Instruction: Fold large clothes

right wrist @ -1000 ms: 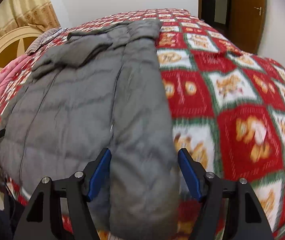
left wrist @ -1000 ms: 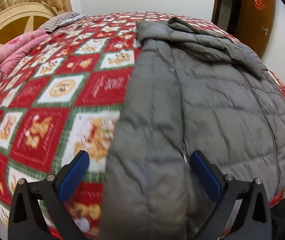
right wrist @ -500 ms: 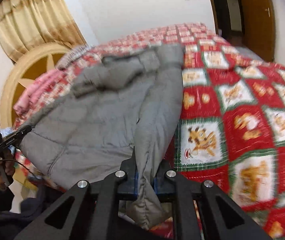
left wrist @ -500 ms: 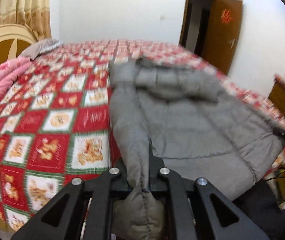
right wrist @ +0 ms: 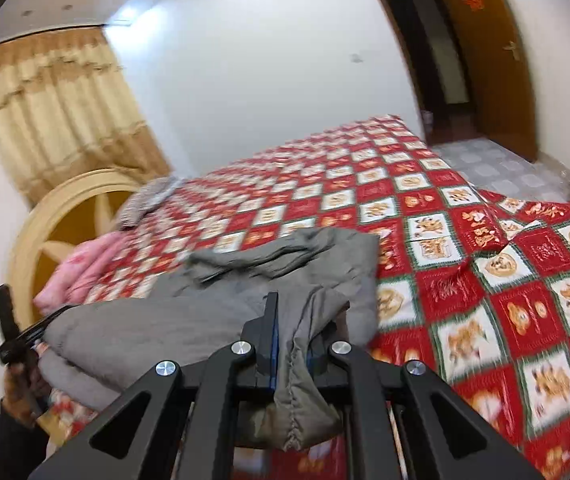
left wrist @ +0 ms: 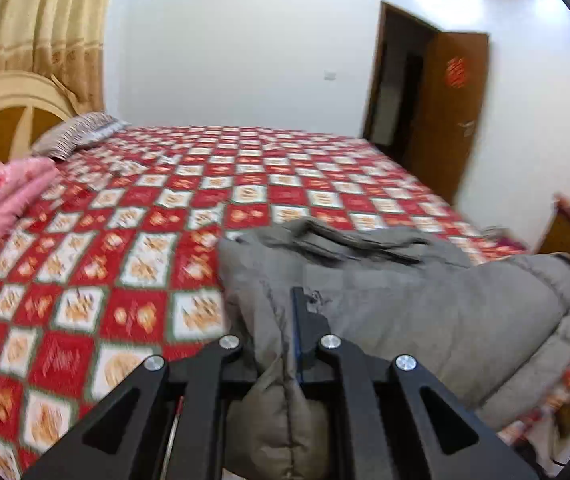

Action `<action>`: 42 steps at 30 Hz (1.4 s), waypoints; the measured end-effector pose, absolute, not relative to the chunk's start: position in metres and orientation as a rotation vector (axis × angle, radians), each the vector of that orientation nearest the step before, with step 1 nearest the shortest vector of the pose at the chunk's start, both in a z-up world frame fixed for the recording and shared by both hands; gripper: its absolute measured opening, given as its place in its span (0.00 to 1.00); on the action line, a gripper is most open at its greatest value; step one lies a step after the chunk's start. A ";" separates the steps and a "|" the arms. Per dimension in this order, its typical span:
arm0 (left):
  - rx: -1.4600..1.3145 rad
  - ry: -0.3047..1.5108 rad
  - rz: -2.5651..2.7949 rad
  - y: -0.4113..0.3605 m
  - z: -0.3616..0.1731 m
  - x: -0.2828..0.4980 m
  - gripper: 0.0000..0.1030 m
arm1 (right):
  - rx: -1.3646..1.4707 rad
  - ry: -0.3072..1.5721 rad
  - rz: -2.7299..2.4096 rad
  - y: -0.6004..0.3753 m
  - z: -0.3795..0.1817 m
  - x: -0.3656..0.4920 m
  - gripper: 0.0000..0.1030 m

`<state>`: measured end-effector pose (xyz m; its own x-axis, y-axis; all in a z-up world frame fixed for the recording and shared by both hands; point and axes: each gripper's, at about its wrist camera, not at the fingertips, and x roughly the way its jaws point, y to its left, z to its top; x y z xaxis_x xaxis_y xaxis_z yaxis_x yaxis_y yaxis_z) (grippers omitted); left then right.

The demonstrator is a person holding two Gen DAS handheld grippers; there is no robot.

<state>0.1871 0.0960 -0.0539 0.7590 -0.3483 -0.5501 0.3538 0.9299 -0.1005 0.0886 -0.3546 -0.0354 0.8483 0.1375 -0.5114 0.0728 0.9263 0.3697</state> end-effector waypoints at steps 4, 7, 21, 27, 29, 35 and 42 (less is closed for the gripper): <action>0.062 0.631 -0.316 0.069 -0.070 0.232 0.19 | 0.396 0.607 -0.021 -0.365 -0.057 0.149 0.08; 0.078 0.665 -0.266 0.061 -0.080 0.255 0.59 | 0.417 0.647 -0.032 -0.377 -0.073 0.188 0.08; -0.023 0.578 0.044 0.072 -0.072 0.311 1.00 | 0.612 0.517 -0.066 -0.423 -0.075 0.260 0.73; -0.075 0.512 0.205 0.084 -0.055 0.320 1.00 | 0.435 0.524 -0.161 -0.391 -0.067 0.257 0.73; -0.077 0.496 0.260 0.083 -0.053 0.319 1.00 | 0.352 0.538 -0.163 -0.367 -0.071 0.256 0.73; 0.018 0.485 0.169 0.022 -0.071 0.296 1.00 | 0.210 0.640 -0.056 -0.283 -0.094 0.268 0.73; 0.348 0.459 0.118 -0.077 -0.104 0.299 1.00 | 0.063 0.681 -0.067 -0.235 -0.118 0.298 0.73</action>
